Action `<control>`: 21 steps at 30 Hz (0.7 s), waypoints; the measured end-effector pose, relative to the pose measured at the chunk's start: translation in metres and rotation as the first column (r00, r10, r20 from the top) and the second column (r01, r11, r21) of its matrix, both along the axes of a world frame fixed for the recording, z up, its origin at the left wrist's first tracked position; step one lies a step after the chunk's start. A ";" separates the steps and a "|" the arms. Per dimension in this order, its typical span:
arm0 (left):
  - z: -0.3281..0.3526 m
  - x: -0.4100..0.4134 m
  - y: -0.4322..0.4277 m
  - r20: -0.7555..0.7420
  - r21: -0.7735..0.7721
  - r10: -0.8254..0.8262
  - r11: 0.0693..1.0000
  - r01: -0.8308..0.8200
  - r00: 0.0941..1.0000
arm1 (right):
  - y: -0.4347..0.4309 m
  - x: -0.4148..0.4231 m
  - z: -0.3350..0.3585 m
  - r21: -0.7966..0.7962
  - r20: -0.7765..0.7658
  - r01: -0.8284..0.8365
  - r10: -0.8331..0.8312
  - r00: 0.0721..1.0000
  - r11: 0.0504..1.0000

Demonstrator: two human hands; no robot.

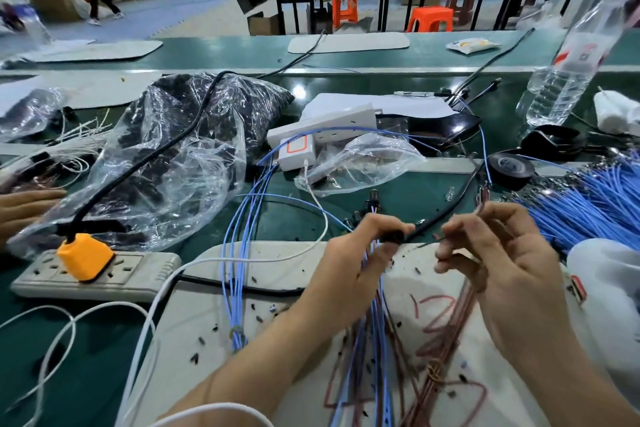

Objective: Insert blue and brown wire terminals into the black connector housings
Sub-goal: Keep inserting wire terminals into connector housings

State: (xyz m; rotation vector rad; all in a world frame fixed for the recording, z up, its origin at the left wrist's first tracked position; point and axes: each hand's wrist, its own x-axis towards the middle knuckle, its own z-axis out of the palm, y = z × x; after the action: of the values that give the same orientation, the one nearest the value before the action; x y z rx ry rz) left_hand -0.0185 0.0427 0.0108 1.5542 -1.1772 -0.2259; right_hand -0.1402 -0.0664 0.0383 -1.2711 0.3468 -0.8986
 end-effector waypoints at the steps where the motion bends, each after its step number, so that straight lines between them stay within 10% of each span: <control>1: -0.001 -0.002 0.000 0.064 0.051 -0.028 0.998 0.024 0.998 | 0.002 -0.001 0.002 -0.035 0.018 0.012 -0.012 1.000 0.999; 21: 0.000 -0.003 0.002 0.187 0.066 -0.062 0.997 0.050 0.980 | 0.019 0.001 -0.004 -0.396 -0.048 0.083 -0.111 0.993 0.914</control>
State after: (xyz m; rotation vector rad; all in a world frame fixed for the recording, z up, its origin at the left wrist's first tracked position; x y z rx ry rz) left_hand -0.0214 0.0447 0.0104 1.6241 -1.3745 -0.1547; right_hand -0.1394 -0.0470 0.0346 -1.6721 0.2934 -1.0449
